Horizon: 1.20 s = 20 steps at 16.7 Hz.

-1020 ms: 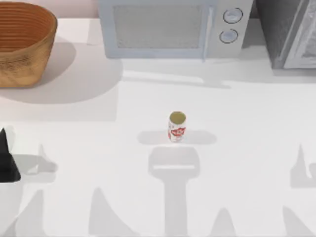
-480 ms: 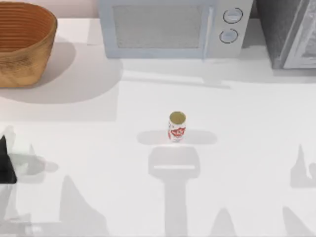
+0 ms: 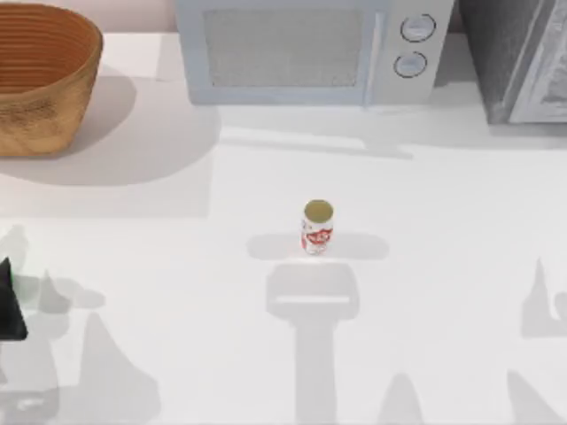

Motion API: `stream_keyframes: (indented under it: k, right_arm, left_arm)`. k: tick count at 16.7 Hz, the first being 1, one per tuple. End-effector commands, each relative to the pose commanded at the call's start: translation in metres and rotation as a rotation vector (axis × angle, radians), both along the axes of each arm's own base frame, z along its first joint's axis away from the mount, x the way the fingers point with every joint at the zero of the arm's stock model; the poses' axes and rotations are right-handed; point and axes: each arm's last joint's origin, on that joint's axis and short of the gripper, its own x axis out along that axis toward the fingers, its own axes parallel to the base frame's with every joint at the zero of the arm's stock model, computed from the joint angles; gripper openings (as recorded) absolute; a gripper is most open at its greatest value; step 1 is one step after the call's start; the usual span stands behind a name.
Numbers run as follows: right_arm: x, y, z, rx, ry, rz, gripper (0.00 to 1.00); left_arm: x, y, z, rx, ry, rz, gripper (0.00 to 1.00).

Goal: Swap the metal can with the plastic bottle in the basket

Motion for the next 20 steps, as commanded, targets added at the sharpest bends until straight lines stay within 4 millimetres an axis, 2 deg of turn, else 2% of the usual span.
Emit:
stream_keyframes:
  k: [7, 16, 20]
  right_arm:
    - [0.000, 0.000, 0.000, 0.000, 0.000, 0.000, 1.00]
    - [0.000, 0.000, 0.000, 0.000, 0.000, 0.000, 1.00]
    - [0.000, 0.000, 0.000, 0.000, 0.000, 0.000, 1.00]
  left_arm:
    - [0.005, 0.001, 0.001, 0.001, -0.002, -0.003, 1.00]
    - [0.051, 0.000, -0.015, -0.001, 0.002, 0.000, 1.00]
    - [0.057, -0.001, -0.018, 0.000, 0.000, 0.000, 1.00]
